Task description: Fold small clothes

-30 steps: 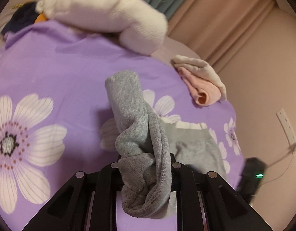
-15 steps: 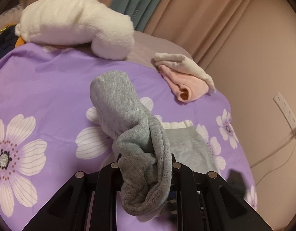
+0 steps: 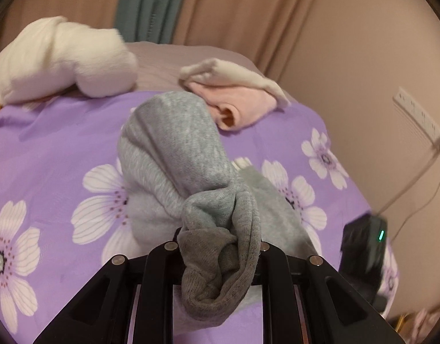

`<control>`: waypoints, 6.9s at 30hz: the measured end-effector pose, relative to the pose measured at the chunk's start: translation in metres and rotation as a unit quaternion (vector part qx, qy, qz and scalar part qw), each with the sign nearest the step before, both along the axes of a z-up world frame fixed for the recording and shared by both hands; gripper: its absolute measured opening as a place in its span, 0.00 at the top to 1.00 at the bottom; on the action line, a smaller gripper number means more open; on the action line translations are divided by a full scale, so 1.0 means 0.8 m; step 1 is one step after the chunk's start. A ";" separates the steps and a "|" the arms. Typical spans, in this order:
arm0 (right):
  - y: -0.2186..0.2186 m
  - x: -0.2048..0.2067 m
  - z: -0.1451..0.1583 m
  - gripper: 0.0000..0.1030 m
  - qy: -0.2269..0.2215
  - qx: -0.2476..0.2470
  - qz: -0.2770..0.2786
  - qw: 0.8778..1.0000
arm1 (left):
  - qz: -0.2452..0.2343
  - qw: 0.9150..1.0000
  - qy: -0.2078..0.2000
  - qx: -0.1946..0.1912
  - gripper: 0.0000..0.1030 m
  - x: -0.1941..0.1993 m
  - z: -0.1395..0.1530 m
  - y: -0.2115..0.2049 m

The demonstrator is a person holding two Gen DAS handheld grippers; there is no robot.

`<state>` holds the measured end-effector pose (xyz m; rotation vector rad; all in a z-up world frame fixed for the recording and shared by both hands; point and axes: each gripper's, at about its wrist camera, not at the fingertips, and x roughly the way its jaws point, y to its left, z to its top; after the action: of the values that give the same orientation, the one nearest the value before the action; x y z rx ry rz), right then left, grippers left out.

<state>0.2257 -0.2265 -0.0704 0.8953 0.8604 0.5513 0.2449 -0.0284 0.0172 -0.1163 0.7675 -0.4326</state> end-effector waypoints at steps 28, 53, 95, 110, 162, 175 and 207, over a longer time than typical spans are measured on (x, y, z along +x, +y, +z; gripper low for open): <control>-0.017 0.058 -0.035 0.88 0.082 -0.001 0.059 0.995 | -0.107 0.989 0.089 0.053 0.48 -0.034 -0.085 -0.051; -0.115 0.091 -0.016 0.90 0.062 -0.143 -0.030 0.987 | -0.034 0.999 0.027 0.033 0.48 0.000 -0.039 -0.022; -0.069 0.011 -0.008 0.92 -0.021 -0.375 0.019 0.927 | -0.098 0.987 0.023 0.126 0.48 -0.032 -0.095 -0.049; -0.077 0.003 -0.012 0.92 -0.022 -0.341 0.015 0.940 | -0.078 0.991 0.082 0.066 0.49 -0.046 -0.112 -0.001; -0.045 0.147 0.007 0.99 0.040 -0.372 -0.004 0.927 | -0.094 0.985 0.002 0.142 0.57 -0.008 -0.115 -0.060; -0.062 0.015 0.065 0.89 -0.058 -0.351 0.020 0.934 | -0.075 0.994 0.020 0.081 0.57 -0.062 -0.106 -0.025; -0.045 -0.023 0.004 0.92 -0.060 -0.437 0.012 0.897 | -0.024 0.994 0.099 0.029 0.56 -0.079 -0.119 0.034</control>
<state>0.2074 -0.2626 -0.0674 0.0236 0.8834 0.1839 0.1815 -0.0015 -0.0783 -0.0882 0.9786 -0.4481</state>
